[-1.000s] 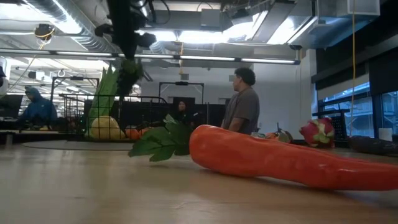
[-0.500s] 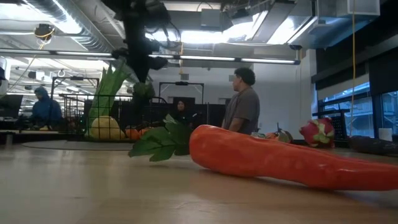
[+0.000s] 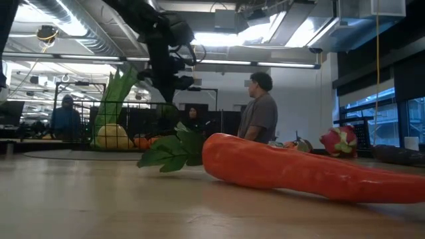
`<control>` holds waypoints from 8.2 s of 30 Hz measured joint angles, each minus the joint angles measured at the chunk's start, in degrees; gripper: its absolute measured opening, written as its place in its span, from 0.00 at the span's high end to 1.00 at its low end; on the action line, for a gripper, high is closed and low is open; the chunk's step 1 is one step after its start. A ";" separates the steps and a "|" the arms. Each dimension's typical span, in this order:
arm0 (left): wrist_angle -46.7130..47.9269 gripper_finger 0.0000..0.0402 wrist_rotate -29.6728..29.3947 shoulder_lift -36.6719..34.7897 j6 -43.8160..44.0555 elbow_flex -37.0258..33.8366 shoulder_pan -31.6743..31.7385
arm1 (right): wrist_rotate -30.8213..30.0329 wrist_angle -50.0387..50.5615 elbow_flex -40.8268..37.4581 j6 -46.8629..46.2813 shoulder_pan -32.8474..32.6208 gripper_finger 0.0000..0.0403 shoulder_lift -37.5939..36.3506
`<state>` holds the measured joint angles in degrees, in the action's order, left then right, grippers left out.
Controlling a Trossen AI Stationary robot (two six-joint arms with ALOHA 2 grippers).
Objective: Build produce basket
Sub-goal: Put the dark purple grapes into the wire basket, then put the yellow starfruit into the wire basket
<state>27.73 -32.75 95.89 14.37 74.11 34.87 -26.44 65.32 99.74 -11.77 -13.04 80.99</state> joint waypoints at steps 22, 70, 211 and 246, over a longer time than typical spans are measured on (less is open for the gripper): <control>-1.29 0.86 5.29 0.60 0.13 0.00 0.21 | 0.07 0.01 0.00 -0.20 0.00 0.76 -0.02; 6.80 0.80 9.87 -19.25 19.64 0.04 -39.46 | 0.77 20.32 0.00 -19.56 2.45 0.76 -1.20; 55.37 1.00 -11.18 -16.06 94.60 -0.01 -72.47 | 32.04 -25.27 -23.30 1.97 4.11 0.76 -0.83; 33.39 1.00 -18.37 -22.87 29.34 0.02 -16.75 | 31.91 -26.97 -23.30 4.87 5.44 0.76 -0.83</control>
<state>61.12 -51.11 73.01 43.72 74.13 18.12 5.48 38.35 76.44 -6.90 -7.60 80.16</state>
